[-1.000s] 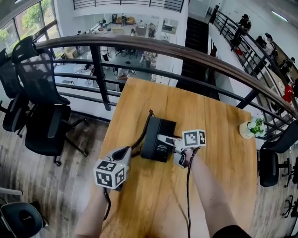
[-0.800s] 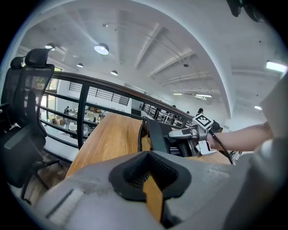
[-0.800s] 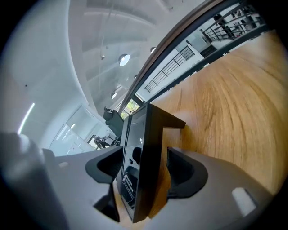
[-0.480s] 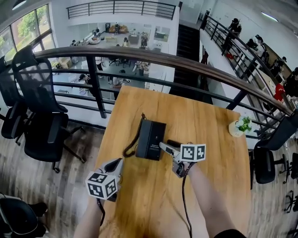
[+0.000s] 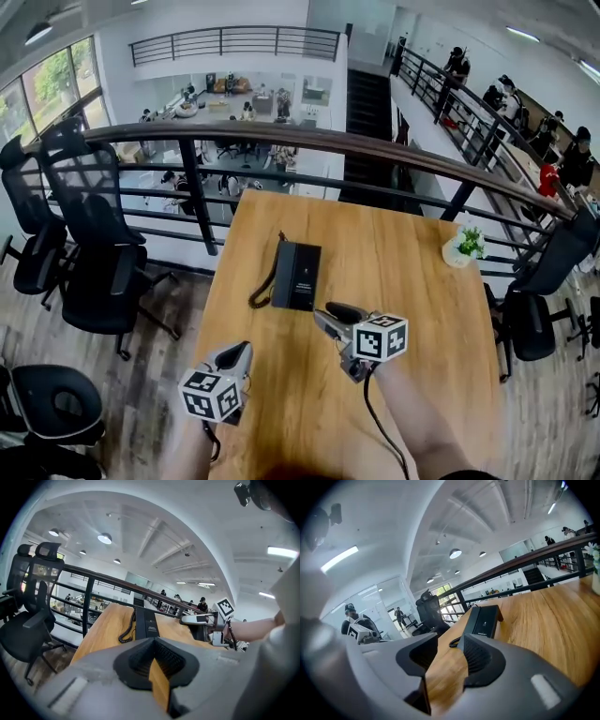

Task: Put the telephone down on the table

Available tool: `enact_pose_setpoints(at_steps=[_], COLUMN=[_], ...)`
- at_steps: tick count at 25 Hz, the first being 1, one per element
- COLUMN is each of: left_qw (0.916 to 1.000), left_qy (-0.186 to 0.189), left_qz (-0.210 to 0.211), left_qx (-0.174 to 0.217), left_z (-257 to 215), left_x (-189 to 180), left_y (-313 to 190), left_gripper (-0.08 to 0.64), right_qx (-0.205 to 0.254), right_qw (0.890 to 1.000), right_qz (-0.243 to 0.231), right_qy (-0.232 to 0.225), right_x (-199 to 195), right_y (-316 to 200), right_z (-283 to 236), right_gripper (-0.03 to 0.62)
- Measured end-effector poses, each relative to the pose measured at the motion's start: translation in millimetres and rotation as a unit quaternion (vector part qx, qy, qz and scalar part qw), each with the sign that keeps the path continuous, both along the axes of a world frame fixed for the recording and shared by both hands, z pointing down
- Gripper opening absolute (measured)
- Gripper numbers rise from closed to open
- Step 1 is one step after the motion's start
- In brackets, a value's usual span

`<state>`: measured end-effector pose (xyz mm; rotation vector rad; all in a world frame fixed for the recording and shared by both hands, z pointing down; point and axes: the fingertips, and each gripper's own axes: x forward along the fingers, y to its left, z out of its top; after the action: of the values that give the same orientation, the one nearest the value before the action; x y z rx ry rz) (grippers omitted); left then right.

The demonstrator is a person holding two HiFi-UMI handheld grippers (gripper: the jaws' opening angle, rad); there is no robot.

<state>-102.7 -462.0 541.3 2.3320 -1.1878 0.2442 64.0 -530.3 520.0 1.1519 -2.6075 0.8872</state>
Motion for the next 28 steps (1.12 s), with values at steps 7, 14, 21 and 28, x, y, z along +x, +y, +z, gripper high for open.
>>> enact_pose_setpoints(at_steps=[7, 14, 21, 28], left_qw=[0.9999, 0.9993, 0.9990, 0.9990], left_qy=[-0.001, -0.005, 0.004, 0.014], left_qz=[0.014, 0.033, 0.039, 0.038], left_qx=[0.005, 0.019, 0.023, 0.022], left_z=[-12.8, -34.7, -38.7, -34.4], left_x=[13.7, 41.2, 64.5, 86.0], left_y=[71.6, 131.4, 171.7, 212.3], left_gripper=[0.003, 0.002, 0.002, 0.003], right_qx=[0.023, 0.042, 0.039, 0.042], right_qw=[0.998, 0.990, 0.986, 0.986], right_qz=[0.042, 0.076, 0.095, 0.114], right_qy=[-0.050, -0.108, -0.131, -0.118], right_x=[13.1, 39.5, 64.0, 85.3], right_y=[77.9, 154.5, 222.3, 268.3], right_z=[-22.5, -53.8, -45.3, -38.4], right_gripper=[0.132, 0.128, 0.109, 0.036])
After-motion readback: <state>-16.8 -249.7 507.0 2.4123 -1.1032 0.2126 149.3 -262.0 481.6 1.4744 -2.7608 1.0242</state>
